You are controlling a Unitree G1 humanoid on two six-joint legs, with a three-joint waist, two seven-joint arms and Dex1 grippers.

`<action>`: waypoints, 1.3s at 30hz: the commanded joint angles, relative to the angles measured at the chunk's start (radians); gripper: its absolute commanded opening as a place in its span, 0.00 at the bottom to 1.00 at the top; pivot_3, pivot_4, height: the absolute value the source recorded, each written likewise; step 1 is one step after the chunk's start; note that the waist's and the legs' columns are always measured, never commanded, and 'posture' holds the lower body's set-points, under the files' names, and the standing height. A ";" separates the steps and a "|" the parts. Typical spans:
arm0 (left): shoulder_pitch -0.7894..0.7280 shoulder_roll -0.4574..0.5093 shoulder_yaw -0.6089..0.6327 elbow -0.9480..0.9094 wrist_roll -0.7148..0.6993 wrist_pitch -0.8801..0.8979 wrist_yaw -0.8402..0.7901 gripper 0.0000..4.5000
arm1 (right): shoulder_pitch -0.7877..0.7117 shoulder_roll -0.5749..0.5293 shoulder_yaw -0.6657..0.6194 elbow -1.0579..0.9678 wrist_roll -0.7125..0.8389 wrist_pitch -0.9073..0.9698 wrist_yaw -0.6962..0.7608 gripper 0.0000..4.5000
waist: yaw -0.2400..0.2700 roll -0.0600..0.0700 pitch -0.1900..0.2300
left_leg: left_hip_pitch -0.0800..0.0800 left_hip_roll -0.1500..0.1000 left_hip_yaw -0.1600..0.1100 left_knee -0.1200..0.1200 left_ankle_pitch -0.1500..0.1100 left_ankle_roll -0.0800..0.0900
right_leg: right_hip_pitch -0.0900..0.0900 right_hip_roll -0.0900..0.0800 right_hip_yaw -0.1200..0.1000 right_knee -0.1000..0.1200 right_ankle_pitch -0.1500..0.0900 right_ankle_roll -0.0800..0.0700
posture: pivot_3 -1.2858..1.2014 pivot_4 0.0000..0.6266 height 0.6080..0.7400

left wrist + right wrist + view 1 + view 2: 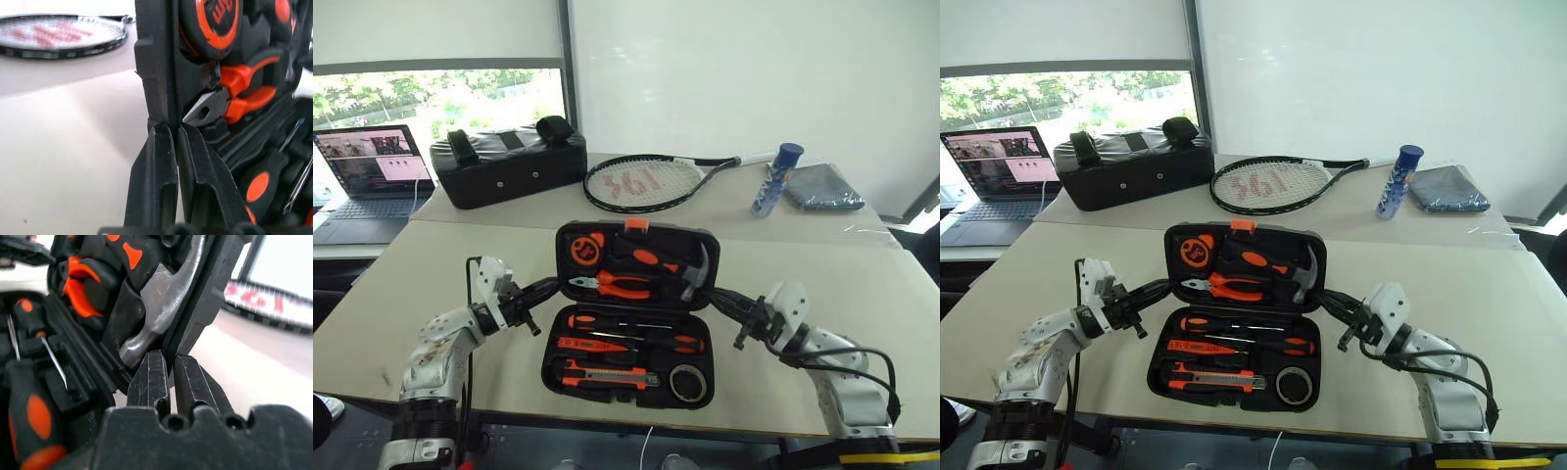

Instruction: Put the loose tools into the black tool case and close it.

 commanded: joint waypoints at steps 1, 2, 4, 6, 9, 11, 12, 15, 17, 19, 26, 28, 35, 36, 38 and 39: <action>-0.003 0.001 -0.027 -0.026 0.029 -0.193 -0.042 0.00 | -0.007 -0.015 0.026 0.009 -0.050 -0.275 0.036 0.01 | 0.002 0.000 0.000 | 0.000 0.000 0.000 0.000 0.000 0.000 | 0.000 0.000 0.000 0.000 0.000 0.000 | 0.52 0.24 1.00; 0.003 0.000 -0.030 -0.023 0.047 -0.245 -0.040 0.00 | 0.000 -0.026 0.034 0.014 -0.040 -0.304 0.061 0.01 | 0.002 0.000 0.000 | 0.000 0.000 0.000 0.000 0.000 0.000 | 0.000 0.000 0.000 0.000 0.000 0.000 | 0.52 0.24 1.00; 0.019 0.001 -0.039 -0.033 0.049 -0.279 -0.048 0.00 | 0.007 -0.040 0.043 0.036 -0.039 -0.388 0.081 0.01 | 0.004 0.000 0.000 | 0.000 0.000 0.000 0.000 0.000 0.000 | 0.000 0.000 0.000 0.000 0.000 0.000 | 0.52 0.24 1.00; 0.047 0.002 -0.057 -0.057 0.059 -0.331 -0.064 0.16 | 0.003 -0.063 0.055 0.060 -0.055 -0.479 0.091 0.20 | 0.003 0.000 0.000 | 0.000 0.000 0.000 0.000 0.000 0.000 | 0.000 0.000 0.000 -0.001 0.000 0.000 | 0.52 0.24 1.00; 0.086 0.010 -0.078 -0.088 0.084 -0.438 -0.076 0.39 | -0.002 -0.093 0.066 0.094 -0.085 -0.597 0.091 0.42 | 0.000 0.000 0.000 | 0.000 0.001 0.000 0.000 0.000 0.000 | 0.000 0.000 0.000 0.000 0.000 0.000 | 0.52 0.24 1.00; 0.104 0.018 -0.086 -0.097 0.081 -0.459 -0.083 0.52 | -0.007 -0.107 0.067 0.117 -0.109 -0.673 0.079 0.55 | 0.000 0.000 0.000 | 0.001 0.001 0.000 0.000 0.000 0.000 | 0.000 0.000 0.000 0.000 0.000 0.000 | 0.52 0.24 1.00; 0.117 0.030 -0.084 -0.098 0.083 -0.478 -0.088 0.60 | -0.001 -0.120 0.066 0.125 -0.117 -0.700 0.076 0.62 | 0.001 0.000 0.000 | 0.001 0.001 0.000 0.000 0.000 0.000 | 0.001 0.000 0.000 0.000 0.000 0.000 | 0.52 0.24 1.00; 0.155 0.070 -0.073 -0.085 0.094 -0.548 -0.104 0.80 | 0.017 -0.161 0.060 0.160 -0.139 -0.766 0.065 0.83 | 0.002 0.000 0.000 | 0.002 0.001 0.001 0.000 0.000 0.000 | 0.002 0.000 0.000 0.000 0.000 0.000 | 0.52 0.24 1.00; 0.164 0.088 -0.078 -0.070 0.105 -0.602 -0.108 0.95 | 0.021 -0.175 0.063 0.181 -0.145 -0.794 0.053 0.97 | 0.003 0.000 0.000 | 0.003 0.001 0.001 0.000 0.000 0.000 | 0.003 0.000 0.001 0.000 0.000 0.000 | 0.52 0.24 1.00; 0.174 0.105 -0.088 -0.050 0.114 -0.653 -0.124 0.98 | 0.025 -0.193 0.071 0.212 -0.175 -0.865 0.040 0.99 | 0.003 0.000 0.000 | 0.004 0.001 0.001 0.000 0.000 0.000 | 0.004 0.000 0.000 0.000 0.000 0.000 | 0.52 0.24 1.00; 0.240 0.206 -0.034 -0.023 0.049 -0.551 -0.133 0.98 | 0.118 -0.299 0.052 0.273 -0.185 -0.926 -0.004 0.99 | 0.007 0.000 0.000 | 0.018 0.001 0.001 0.000 -0.001 0.001 | 0.021 0.000 0.000 -0.005 0.000 0.000 | 0.52 0.24 1.00; 0.282 0.259 -0.001 -0.026 0.002 -0.468 -0.152 0.98 | 0.156 -0.337 0.039 0.287 -0.180 -0.919 -0.020 0.99 | 0.003 0.000 0.000 | 0.018 0.002 0.002 -0.001 -0.001 0.001 | 0.020 0.000 0.000 -0.005 0.000 0.000 | 0.52 0.24 1.00; 0.333 0.389 0.072 0.030 -0.071 -0.233 -0.192 0.98 | 0.307 -0.420 0.017 0.265 -0.104 -0.831 -0.049 0.99 | -0.014 0.000 0.000 | 0.025 0.004 0.003 -0.002 -0.001 0.001 | 0.023 0.003 0.001 -0.001 -0.005 0.001 | 0.52 0.24 1.00; 0.320 0.386 0.071 0.037 -0.070 -0.231 -0.195 1.00 | 0.335 -0.431 0.029 0.228 -0.067 -0.796 -0.034 0.94 | -0.014 0.000 0.000 | 0.028 0.005 0.003 -0.002 -0.001 0.001 | 0.026 0.003 0.001 -0.001 -0.007 0.004 | 0.52 0.24 1.00; 0.299 0.377 0.062 0.031 -0.079 -0.203 -0.201 0.94 | 0.380 -0.448 0.051 0.147 -0.002 -0.728 -0.007 0.82 | -0.012 0.000 0.000 | 0.033 0.005 0.004 -0.002 -0.001 0.001 | 0.032 0.002 0.001 -0.002 -0.009 0.005 | 0.52 0.24 1.00; 0.286 0.369 0.050 0.024 -0.079 -0.199 -0.206 0.88 | 0.398 -0.455 0.068 0.093 0.032 -0.671 0.008 0.78 | -0.011 -0.001 0.000 | 0.033 0.005 0.004 -0.002 -0.001 0.001 | 0.032 0.002 0.001 -0.002 -0.010 0.005 | 0.52 0.24 1.00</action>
